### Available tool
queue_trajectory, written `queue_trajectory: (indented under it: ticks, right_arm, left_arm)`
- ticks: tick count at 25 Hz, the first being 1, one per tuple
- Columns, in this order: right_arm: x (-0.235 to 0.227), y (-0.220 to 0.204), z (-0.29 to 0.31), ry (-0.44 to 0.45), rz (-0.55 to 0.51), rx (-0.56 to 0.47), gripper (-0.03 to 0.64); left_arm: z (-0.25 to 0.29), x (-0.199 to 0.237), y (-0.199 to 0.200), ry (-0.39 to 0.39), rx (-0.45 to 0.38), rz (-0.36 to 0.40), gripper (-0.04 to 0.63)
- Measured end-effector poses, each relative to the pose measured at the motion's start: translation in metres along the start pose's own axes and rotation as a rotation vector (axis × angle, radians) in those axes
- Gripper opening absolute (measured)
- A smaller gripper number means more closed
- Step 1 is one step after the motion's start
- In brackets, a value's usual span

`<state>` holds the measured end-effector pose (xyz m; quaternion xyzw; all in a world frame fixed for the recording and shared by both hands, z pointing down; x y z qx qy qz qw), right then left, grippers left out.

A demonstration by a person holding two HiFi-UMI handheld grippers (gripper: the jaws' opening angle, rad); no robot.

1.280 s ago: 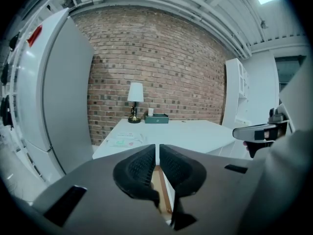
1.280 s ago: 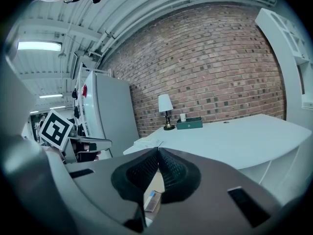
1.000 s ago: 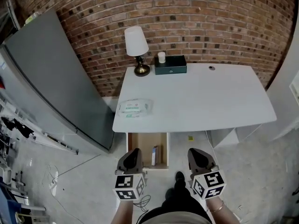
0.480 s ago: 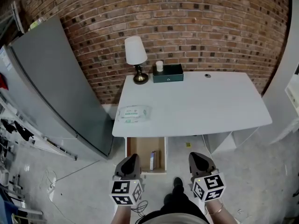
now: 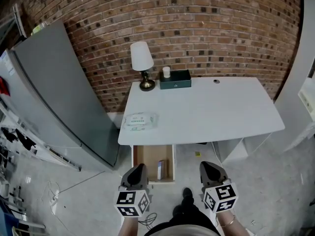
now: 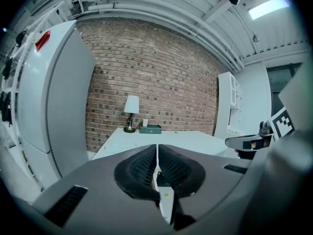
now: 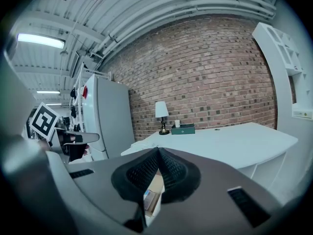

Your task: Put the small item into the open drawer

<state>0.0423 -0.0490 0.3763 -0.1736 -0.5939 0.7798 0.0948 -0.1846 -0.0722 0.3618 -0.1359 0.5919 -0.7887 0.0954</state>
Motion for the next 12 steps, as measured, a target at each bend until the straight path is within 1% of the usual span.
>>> queue_trajectory:
  ticks: [6,12]
  right_arm:
    - [0.0010,-0.0026,-0.0072,-0.010,-0.005,-0.001,0.005]
    - [0.0042,-0.0024,-0.0097,-0.022,-0.009,-0.002,0.005]
  left_arm:
    - [-0.0050,-0.0012,-0.0035,-0.005,0.001,0.000,0.029]
    - [-0.0089,0.0009,-0.0026,-0.018,-0.004,-0.016,0.029]
Point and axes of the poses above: the fingertips, and each gripper's own axes: z forward along the fingers, x to its left, y out of its top, the point moved 2 cm from there along -z, backward along the fingers, and after that the axes turned 3 degrees about y, right-handed, at the moved point
